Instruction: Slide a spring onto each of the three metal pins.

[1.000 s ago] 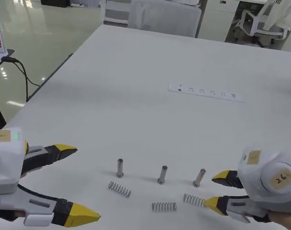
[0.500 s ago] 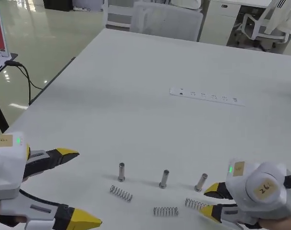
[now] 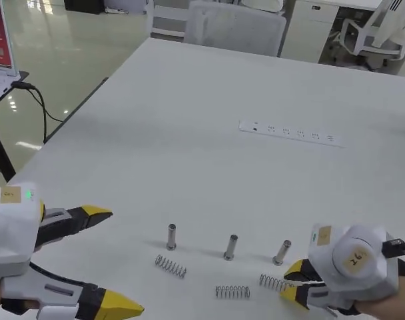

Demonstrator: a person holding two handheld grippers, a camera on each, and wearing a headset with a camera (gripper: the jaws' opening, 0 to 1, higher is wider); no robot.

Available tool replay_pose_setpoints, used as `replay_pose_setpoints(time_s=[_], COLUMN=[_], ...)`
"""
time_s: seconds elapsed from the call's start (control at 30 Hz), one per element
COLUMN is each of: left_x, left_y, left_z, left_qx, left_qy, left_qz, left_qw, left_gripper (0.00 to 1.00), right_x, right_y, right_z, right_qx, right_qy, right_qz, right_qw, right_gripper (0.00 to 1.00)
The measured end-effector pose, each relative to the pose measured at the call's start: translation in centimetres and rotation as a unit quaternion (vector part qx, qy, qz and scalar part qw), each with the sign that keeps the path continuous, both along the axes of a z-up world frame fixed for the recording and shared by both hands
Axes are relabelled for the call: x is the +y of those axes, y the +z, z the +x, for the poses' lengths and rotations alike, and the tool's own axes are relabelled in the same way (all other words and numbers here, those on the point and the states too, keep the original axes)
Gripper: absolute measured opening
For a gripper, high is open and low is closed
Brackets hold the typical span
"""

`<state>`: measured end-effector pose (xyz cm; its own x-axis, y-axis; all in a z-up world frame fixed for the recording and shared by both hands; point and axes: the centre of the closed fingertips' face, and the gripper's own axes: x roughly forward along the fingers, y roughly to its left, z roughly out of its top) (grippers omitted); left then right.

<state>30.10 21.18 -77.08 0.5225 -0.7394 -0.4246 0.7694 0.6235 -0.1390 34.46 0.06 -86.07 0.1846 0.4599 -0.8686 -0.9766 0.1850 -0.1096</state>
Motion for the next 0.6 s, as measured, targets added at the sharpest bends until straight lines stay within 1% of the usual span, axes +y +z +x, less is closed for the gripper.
replay_pose_setpoints(time_s=[0.13,0.23,0.27,0.33,0.43,0.53,0.6], left_x=[-0.01,-0.02,-0.04,-0.12,-0.32,-0.58,-0.69], left_y=[0.05,0.12,0.12,0.15,0.18,0.37,0.48], left_z=[-0.04,-0.02,-0.03,-0.05,-0.05,-0.01,-0.03], left_qx=[0.001,0.0,0.0,0.0,0.0,-0.003,-0.004], left_qy=[-0.001,0.0,-0.001,-0.002,-0.003,-0.005,-0.005], left_qz=[0.001,0.0,0.0,0.0,-0.001,-0.004,-0.006], left_qw=[1.0,1.0,1.0,1.0,1.0,1.0,1.0], left_gripper=[0.97,0.97,0.97,0.97,0.97,0.97,0.97], right_x=[0.02,-0.05,0.05,-0.01,-0.02,0.06,0.08], right_y=[-0.11,-0.39,-0.41,-0.39,-0.35,-0.07,0.33], right_z=[0.07,-0.14,-0.32,-0.16,-0.21,-0.53,-0.53], right_qx=[0.002,0.007,0.011,0.011,0.007,0.01,0.006], right_qy=[0.003,0.009,0.013,0.006,0.014,0.018,0.019], right_qz=[-0.002,-0.006,-0.002,0.0,-0.001,0.001,0.001], right_qw=[1.0,0.9999,0.9998,0.9999,0.9999,0.9998,0.9998], right_gripper=[0.1,0.09,0.09,0.08,0.08,0.08,0.08])
